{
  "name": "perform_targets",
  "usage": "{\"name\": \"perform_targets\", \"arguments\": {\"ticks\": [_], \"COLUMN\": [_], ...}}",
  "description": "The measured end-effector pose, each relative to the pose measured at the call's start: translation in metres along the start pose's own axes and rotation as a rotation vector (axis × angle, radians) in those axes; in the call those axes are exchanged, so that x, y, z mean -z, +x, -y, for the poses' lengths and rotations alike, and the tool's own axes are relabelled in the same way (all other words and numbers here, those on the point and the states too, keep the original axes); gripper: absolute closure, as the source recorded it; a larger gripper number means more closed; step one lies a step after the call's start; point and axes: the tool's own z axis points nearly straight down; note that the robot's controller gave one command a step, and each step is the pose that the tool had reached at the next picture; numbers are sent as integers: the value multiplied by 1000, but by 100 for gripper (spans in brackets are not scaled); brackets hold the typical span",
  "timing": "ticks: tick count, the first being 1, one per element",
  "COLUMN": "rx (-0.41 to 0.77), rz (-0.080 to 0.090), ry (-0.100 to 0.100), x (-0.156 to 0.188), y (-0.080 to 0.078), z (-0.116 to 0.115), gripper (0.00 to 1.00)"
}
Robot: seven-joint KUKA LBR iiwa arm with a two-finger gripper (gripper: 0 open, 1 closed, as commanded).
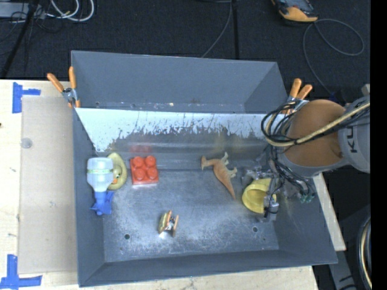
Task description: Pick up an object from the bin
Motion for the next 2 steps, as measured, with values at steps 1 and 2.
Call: {"name": "perform_targets", "arguments": {"ticks": [1,2], "rx": [-29,-30], "rz": [-1,-1], "ry": [-8,-9], "x": [1,1], "y": [30,30], "z": [7,7], "gripper": [100,100]}}
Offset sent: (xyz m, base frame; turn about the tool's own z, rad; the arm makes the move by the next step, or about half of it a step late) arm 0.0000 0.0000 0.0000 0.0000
